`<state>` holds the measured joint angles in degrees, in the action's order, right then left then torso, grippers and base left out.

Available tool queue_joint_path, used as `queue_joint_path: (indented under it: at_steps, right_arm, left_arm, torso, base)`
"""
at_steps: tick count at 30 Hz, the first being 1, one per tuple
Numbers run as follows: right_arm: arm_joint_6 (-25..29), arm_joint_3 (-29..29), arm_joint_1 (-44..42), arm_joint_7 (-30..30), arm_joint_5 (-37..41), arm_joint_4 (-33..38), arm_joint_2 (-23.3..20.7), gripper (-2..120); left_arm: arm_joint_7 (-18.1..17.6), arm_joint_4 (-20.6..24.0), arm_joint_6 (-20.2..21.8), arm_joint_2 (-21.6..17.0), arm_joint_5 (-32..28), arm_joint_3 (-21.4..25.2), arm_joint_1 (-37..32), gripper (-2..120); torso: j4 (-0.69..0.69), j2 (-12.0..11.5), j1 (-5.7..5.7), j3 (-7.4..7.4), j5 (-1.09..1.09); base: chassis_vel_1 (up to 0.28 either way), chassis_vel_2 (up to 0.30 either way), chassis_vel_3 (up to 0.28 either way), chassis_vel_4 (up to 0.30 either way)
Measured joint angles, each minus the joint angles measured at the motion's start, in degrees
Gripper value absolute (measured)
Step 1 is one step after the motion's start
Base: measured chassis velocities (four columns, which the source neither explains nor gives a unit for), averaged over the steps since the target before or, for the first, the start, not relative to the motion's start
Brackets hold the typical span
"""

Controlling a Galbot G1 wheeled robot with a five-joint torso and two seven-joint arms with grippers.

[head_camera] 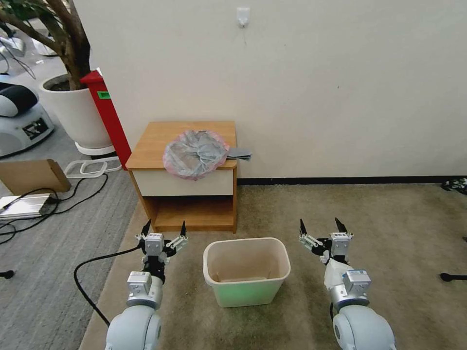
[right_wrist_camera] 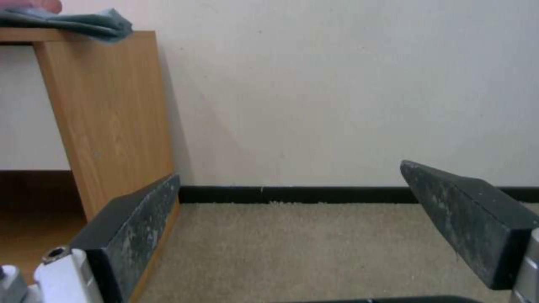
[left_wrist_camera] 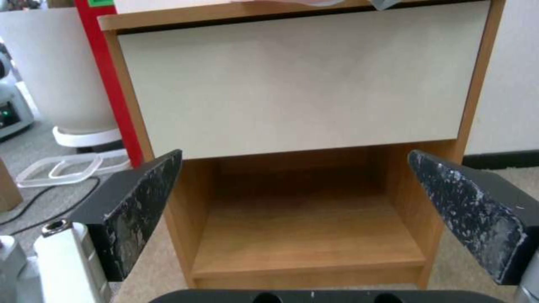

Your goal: Pick up the garbage bag from the table and place it over the trash can.

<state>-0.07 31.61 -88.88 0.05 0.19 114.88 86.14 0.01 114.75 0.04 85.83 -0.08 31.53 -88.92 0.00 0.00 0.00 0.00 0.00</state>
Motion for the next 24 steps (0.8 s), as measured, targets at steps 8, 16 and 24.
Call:
queue_joint_path:
  at_steps: [8,16,24]
  right_arm:
    - [-2.8,1.8,-2.0,2.7,6.5,7.6,5.4,97]
    - [-2.9,2.0,-2.8,2.8,7.1,5.4,3.0,88]
    - [-2.4,-0.3,-0.3,2.7,7.1,3.5,1.0,88]
  left_arm:
    - [-3.5,9.1,2.8,-6.9,-6.2,2.6,-6.9,100]
    - [-6.8,18.7,6.1,-15.6,-11.8,5.3,-16.0,100]
    - [-7.1,18.1,8.0,-19.0,-13.5,5.8,-16.5,100]
  torso:
    - [0.01,0.0,0.0,0.0,0.01]
    - [-0.01,0.0,0.0,-0.01,0.0]
    - [0.0,0.0,0.0,0.0,-0.04]
  base:
    - [0.0,0.0,0.0,0.0]
    - [0.0,0.0,0.0,0.0]
    - [0.0,0.0,0.0,0.0]
